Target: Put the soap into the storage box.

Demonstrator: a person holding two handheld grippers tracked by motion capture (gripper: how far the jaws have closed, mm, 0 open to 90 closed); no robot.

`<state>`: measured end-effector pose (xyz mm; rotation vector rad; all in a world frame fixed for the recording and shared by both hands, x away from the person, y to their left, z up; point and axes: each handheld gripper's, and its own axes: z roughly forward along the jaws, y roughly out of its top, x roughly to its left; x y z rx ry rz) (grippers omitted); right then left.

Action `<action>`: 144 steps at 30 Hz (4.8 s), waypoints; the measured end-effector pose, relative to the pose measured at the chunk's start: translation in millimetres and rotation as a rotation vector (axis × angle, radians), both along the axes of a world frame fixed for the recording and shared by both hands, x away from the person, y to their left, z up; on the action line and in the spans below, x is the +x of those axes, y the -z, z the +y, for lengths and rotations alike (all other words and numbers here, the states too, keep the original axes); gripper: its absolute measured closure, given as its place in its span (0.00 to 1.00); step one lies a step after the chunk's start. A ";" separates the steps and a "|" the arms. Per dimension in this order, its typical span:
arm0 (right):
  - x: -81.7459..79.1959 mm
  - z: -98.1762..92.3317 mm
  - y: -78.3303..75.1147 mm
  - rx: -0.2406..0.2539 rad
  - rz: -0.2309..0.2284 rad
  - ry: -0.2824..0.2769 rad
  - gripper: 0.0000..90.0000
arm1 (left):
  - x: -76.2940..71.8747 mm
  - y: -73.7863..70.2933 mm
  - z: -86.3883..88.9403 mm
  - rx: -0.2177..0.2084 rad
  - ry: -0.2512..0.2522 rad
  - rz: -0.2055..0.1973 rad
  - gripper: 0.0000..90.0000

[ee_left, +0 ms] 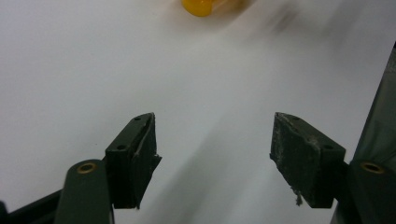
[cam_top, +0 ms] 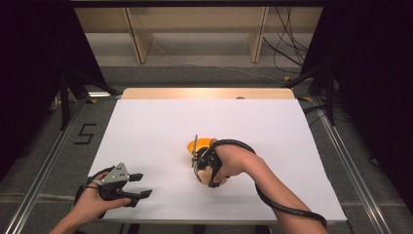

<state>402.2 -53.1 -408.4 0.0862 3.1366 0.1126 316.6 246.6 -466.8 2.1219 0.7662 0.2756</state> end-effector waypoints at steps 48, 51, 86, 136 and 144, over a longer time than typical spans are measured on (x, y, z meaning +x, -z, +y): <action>32.4 -4.9 -21.4 0.012 -0.038 0.029 0.38 | 1.3 -1.0 1.1 0.006 0.018 -0.016 0.35; 33.8 -5.1 -21.4 0.023 -0.036 0.039 0.38 | 1.7 -1.5 2.0 0.021 0.024 -0.019 0.35; 58.2 -5.4 -25.7 0.049 -0.077 0.045 0.38 | 1.0 -0.9 0.8 -0.008 0.014 -0.014 0.35; 82.2 1.4 -20.3 0.072 -0.109 0.036 0.38 | 0.8 -0.8 0.7 -0.017 0.011 -0.015 0.35; 81.9 2.6 -20.8 0.067 -0.100 0.093 0.38 | 0.9 -0.9 0.9 -0.019 0.010 -0.016 0.35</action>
